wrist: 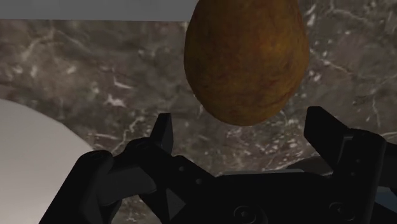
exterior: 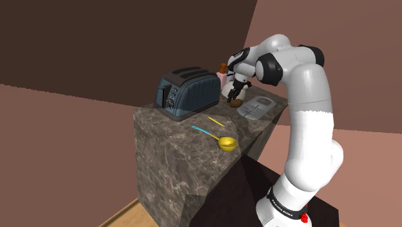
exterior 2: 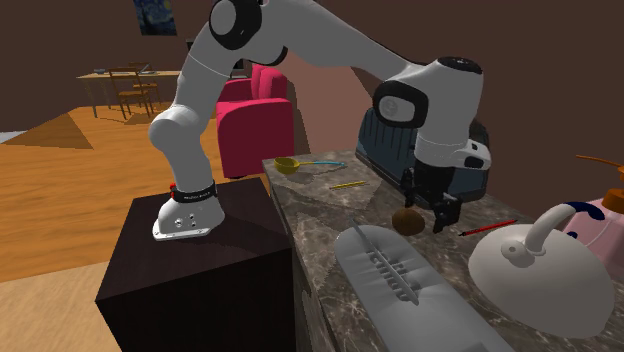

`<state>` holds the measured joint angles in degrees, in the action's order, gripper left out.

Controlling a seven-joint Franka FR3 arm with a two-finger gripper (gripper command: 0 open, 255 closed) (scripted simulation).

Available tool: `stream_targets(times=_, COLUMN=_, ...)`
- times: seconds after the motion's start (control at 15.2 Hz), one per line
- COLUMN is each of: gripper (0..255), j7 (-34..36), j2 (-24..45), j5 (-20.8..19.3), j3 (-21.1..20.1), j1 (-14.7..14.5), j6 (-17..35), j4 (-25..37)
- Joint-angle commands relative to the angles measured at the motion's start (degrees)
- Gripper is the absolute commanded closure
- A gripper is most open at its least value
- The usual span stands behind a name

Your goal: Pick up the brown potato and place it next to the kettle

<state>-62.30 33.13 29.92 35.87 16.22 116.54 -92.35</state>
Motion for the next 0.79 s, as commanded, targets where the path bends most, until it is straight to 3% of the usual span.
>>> stream_targets(times=0.0, gripper=0, j7=0.43, j2=-0.96, j5=-0.7, j3=0.47, j1=-0.15, j6=-1.35, j4=0.54)
stream_targets(times=0.2, gripper=0, j7=1.45, j2=-2.95, j5=-2.34, j3=1.51, j1=-0.08, j6=-5.39, j4=2.97)
stream_targets(times=0.73, gripper=0, j7=1.45, j2=-2.95, j5=-2.34, j3=1.51, j1=-0.08, j6=-5.39, j4=2.97)
